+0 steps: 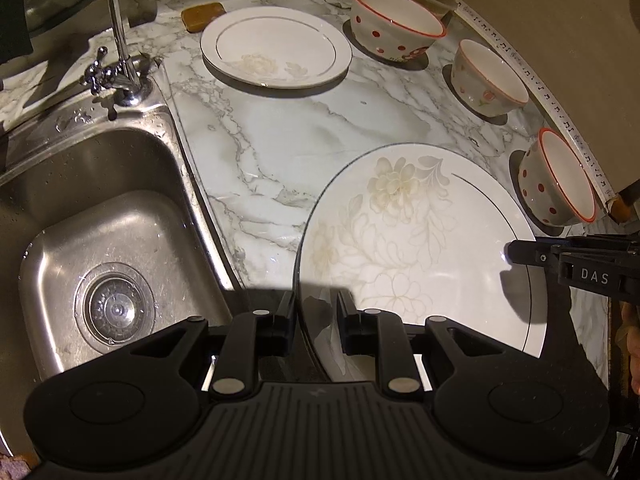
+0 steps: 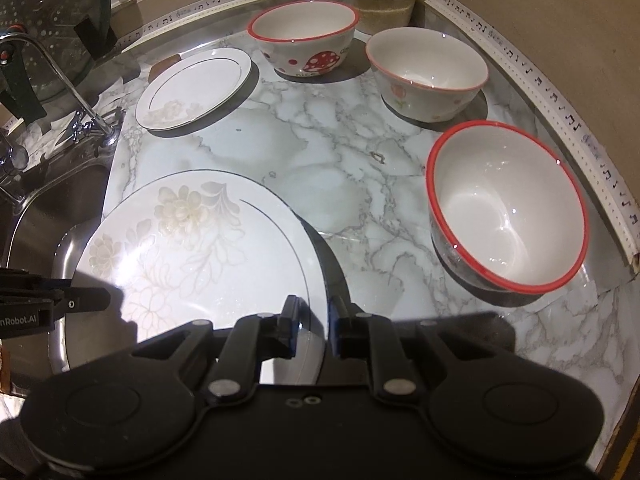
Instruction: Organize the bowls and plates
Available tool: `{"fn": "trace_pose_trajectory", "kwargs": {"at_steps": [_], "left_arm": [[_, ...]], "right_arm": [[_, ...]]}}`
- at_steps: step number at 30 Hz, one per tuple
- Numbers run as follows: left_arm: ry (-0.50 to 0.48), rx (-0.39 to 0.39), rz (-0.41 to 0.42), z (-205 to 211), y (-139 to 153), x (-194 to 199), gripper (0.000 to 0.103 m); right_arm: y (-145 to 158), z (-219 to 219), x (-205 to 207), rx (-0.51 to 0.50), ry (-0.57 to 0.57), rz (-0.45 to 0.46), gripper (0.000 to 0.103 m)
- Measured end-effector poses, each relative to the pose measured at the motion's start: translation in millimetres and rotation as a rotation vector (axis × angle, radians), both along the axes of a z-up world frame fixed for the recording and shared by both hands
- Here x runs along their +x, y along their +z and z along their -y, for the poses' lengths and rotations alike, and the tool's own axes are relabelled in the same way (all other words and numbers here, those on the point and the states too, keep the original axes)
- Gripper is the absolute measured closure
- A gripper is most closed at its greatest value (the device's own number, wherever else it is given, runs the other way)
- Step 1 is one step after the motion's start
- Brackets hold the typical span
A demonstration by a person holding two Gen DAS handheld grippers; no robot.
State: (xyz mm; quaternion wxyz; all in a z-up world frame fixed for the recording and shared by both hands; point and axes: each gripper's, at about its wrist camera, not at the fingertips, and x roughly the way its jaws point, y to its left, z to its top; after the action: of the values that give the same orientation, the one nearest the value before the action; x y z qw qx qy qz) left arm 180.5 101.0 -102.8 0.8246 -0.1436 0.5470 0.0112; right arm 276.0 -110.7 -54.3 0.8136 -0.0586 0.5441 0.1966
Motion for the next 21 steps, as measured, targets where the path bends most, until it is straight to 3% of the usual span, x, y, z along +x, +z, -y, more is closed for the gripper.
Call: {"fn": "trace_pose_trajectory", "kwargs": {"at_steps": [6,15,20,21], "left_arm": [[0.007,0.015,0.019,-5.5,12.3,-2.0,0.083],[0.017,0.078,0.096,-22.7,46.8,11.4,0.080],[0.038,0.100,0.165,-31.5,67.3,22.8,0.039],[0.040,0.109,0.181,-32.7,71.9,25.0,0.038]], "right_arm": [[10.6,1.3,1.7,-0.030,0.013,0.038,0.079],[47.7,-12.2,14.5,0.013,0.063,0.116,0.067],[64.3,-28.6,26.9,0.053,0.107,0.154,0.062],[67.5,-33.0,28.8,0.057,0.119,0.166,0.061]]}}
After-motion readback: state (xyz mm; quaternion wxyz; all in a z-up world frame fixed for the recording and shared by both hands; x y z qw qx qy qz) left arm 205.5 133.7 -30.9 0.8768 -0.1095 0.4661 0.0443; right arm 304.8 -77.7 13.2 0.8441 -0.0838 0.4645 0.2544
